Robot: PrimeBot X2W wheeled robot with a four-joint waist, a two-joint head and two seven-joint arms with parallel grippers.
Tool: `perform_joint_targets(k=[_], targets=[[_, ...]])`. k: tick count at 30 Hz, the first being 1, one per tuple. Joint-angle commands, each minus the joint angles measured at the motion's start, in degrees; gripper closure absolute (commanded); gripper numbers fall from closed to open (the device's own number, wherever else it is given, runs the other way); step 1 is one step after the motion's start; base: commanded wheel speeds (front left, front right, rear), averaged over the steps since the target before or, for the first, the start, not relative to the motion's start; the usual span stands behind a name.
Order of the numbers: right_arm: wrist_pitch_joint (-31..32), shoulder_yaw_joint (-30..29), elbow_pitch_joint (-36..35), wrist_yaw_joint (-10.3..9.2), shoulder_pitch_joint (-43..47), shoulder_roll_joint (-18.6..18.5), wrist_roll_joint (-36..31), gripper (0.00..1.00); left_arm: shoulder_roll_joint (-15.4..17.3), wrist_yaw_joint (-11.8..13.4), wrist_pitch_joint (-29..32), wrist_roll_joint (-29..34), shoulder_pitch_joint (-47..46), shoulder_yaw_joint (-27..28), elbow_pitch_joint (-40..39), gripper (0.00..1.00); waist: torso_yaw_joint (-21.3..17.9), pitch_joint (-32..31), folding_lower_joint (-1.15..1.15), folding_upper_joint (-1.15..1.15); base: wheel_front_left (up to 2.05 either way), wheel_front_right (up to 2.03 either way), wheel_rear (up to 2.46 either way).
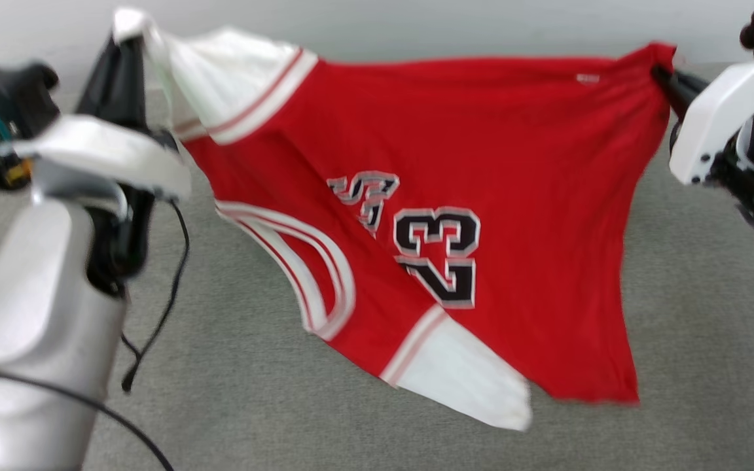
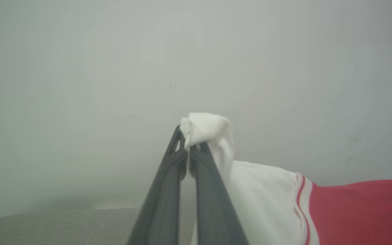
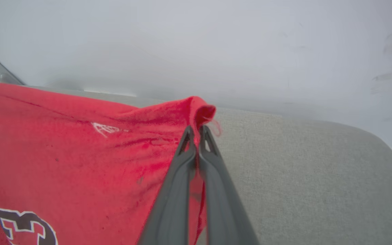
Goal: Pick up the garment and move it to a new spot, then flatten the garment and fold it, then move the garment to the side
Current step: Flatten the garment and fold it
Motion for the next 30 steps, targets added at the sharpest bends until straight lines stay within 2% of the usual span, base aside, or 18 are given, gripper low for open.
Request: perform_joint_targets(k=[1, 5, 12, 18, 23, 24, 30], targets=[[-2.14, -0.80, 1.04, -0.04, -2.49, 0.48, -1.43, 1.00, 0.66, -0.71, 0.11, 0.32, -3.64, 0.20, 2.17, 1.00, -1.48, -0.61, 0.00, 0.00, 0.00, 0.00, 0.00], [-7.63, -2.80, 3.78, -0.04, -8.27, 2.07, -4.08, 1.00, 1.55, -2.27, 0.34, 1.49, -13.20, -0.18, 8.43, 1.00, -2.61, 0.55, 0.00, 0.00, 0.00, 0.00, 0.00], [-11.98, -7.32, 5.33, -0.04, -18.83, 2.73, -6.41, 1.00, 1.76, -3.90, -1.03, 3.62, -28.41, -0.74, 14.05, 1.00, -2.71, 6.04, 0.00, 0.00, 0.00, 0.00, 0.00], [-13.69, -10.14, 4.59, -0.05, -30.31, 2.00, -9.38, 1.00, 2.38, -4.79, -1.77, 5.50, -42.68, -0.92, 17.28, 1.00, -2.03, 13.30, 0.00, 0.00, 0.00, 0.00, 0.00], [-12.65, -11.45, 4.02, -0.05, -38.28, 1.65, -11.04, 1.00, 2.94, -5.29, -1.36, 6.73, -51.32, -1.36, 18.99, 1.00, -1.67, 19.44, 0.00, 0.00, 0.00, 0.00, 0.00], [-12.54, -11.13, 4.81, -0.04, -41.36, 2.29, -11.83, 1.00, 3.35, -5.58, -0.99, 7.17, -54.33, -1.64, 20.29, 1.00, -1.75, 22.44, 0.00, 0.00, 0.00, 0.00, 0.00], [-13.43, -8.48, 7.83, -0.04, -43.13, 3.50, -11.07, 1.00, 2.54, -6.43, -1.06, 6.54, -55.76, -2.42, 24.08, 1.00, -1.63, 26.42, 0.00, 0.00, 0.00, 0.00, 0.00]])
